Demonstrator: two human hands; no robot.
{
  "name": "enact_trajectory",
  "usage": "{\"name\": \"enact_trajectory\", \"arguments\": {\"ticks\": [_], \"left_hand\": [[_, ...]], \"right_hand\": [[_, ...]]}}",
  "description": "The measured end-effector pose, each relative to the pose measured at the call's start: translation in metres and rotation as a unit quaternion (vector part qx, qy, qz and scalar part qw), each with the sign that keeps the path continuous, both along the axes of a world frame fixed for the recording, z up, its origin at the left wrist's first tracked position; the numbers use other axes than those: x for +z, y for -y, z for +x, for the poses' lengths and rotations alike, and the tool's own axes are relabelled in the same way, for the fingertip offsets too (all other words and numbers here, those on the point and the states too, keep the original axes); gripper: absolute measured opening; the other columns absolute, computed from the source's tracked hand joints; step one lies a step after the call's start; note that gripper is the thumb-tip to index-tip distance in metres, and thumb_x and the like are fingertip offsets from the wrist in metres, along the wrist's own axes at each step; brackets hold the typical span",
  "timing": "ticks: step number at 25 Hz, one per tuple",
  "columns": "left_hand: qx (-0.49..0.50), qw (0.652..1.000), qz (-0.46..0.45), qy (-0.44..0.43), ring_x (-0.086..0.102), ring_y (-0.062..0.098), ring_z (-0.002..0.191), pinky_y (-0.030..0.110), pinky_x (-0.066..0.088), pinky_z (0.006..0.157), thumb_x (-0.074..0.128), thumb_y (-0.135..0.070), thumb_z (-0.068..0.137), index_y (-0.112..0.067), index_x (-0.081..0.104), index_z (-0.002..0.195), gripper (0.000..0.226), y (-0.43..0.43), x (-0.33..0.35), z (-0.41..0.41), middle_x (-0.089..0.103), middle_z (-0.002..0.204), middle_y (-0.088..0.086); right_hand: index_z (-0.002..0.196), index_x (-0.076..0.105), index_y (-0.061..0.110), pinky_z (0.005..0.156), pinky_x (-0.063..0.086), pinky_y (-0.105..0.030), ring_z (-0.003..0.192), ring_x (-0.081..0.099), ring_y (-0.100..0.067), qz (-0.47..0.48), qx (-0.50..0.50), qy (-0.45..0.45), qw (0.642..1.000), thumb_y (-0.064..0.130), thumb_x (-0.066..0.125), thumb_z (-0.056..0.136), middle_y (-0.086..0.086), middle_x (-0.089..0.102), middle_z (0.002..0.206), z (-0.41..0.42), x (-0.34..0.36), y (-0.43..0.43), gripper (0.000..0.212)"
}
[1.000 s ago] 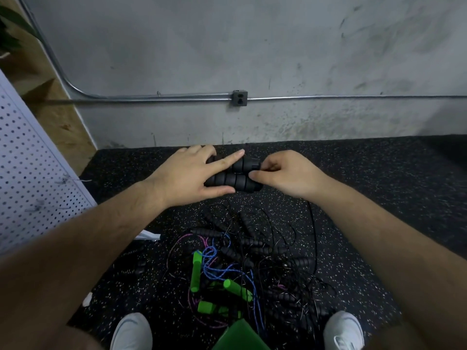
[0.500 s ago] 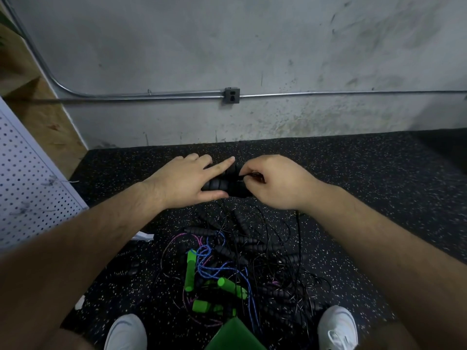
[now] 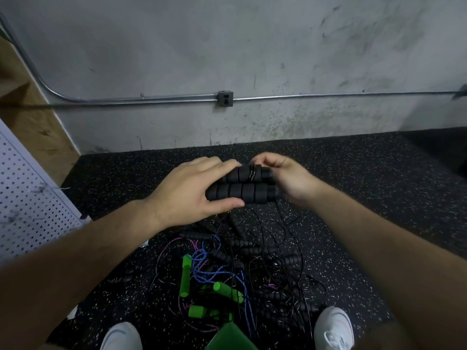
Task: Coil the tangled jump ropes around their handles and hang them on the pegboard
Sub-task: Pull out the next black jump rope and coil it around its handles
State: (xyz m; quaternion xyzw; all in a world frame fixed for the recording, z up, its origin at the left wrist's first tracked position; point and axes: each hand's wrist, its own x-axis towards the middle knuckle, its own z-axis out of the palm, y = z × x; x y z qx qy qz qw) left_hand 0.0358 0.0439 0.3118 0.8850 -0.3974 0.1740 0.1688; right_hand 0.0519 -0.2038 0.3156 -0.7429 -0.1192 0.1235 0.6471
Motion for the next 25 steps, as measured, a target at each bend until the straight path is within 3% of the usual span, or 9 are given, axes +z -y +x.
{"name": "enact_trajectory", "arguments": {"ticks": [2,5,10,12,14,17,21,25], "left_hand": [[0.068,0.995,0.019,0.067,0.056,0.019,0.103,0.041,0.050,0.089,0.041,-0.079,0.087,-0.028,0.045,0.144,0.076,0.001,0.003,0.005,0.060,0.112,-0.007],[0.159,0.974,0.078,0.140,0.057,0.026,0.102,0.041,0.046,0.086,0.036,-0.079,0.089,-0.022,0.048,0.145,0.082,-0.006,0.003,0.022,0.062,0.113,0.002],[0.235,0.945,0.187,0.132,0.056,0.030,0.102,0.043,0.044,0.083,0.033,-0.076,0.086,-0.021,0.047,0.146,0.083,-0.033,-0.013,0.045,0.061,0.114,0.008],[0.232,0.943,0.214,0.106,0.055,0.029,0.106,0.043,0.043,0.085,0.034,-0.077,0.084,-0.023,0.045,0.147,0.083,-0.042,-0.023,0.050,0.061,0.118,0.007],[0.208,0.947,0.222,0.102,0.055,0.027,0.105,0.041,0.042,0.084,0.036,-0.077,0.083,-0.025,0.046,0.146,0.083,-0.042,-0.027,0.050,0.061,0.118,0.004],[0.148,0.957,0.223,0.112,0.054,0.022,0.100,0.037,0.039,0.080,0.034,-0.081,0.082,-0.028,0.049,0.143,0.083,-0.032,-0.028,0.042,0.061,0.113,-0.001],[0.035,0.973,0.211,0.082,0.051,0.014,0.098,0.033,0.040,0.082,0.031,-0.086,0.085,-0.032,0.047,0.142,0.080,-0.016,-0.029,0.024,0.057,0.112,-0.009],[-0.001,0.993,0.118,0.028,0.048,0.010,0.101,0.031,0.039,0.086,0.038,-0.084,0.084,-0.037,0.044,0.142,0.075,-0.002,-0.018,0.006,0.055,0.112,-0.014]], "right_hand": [[0.092,0.064,0.010,0.069,0.054,-0.032,0.071,0.058,-0.016,-0.001,-0.017,-0.040,0.999,0.005,0.049,0.102,-0.003,0.065,0.078,-0.012,-0.017,-0.022,0.018],[0.097,0.060,0.010,0.055,0.049,-0.027,0.058,0.049,-0.014,-0.101,-0.002,-0.043,0.994,0.032,0.035,0.109,-0.002,0.053,0.066,-0.031,-0.034,-0.050,0.036],[0.103,0.056,0.010,0.056,0.053,-0.037,0.060,0.058,-0.018,-0.313,0.070,-0.030,0.947,0.046,0.038,0.106,-0.002,0.055,0.074,-0.062,-0.020,-0.074,0.040],[0.098,0.056,0.012,0.048,0.042,-0.026,0.062,0.055,-0.016,-0.398,0.096,0.036,0.911,0.043,0.042,0.105,0.001,0.054,0.074,-0.068,0.003,-0.075,0.035],[0.097,0.058,0.019,0.048,0.032,-0.021,0.064,0.050,-0.013,-0.473,0.059,0.154,0.866,0.040,0.044,0.105,0.007,0.052,0.076,-0.063,0.028,-0.063,0.026],[0.099,0.064,0.026,0.056,0.039,-0.027,0.069,0.053,-0.010,-0.517,-0.015,0.279,0.809,0.039,0.045,0.104,0.013,0.057,0.077,-0.048,0.047,-0.035,0.023],[0.099,0.068,0.036,0.065,0.043,-0.026,0.073,0.054,-0.001,-0.449,-0.059,0.302,0.839,0.043,0.059,0.097,0.019,0.064,0.084,-0.025,0.039,-0.013,0.012],[0.091,0.072,0.036,0.076,0.052,-0.032,0.081,0.064,-0.002,-0.356,-0.058,0.180,0.915,0.040,0.067,0.093,0.017,0.071,0.089,-0.003,0.022,0.008,0.006]]}}
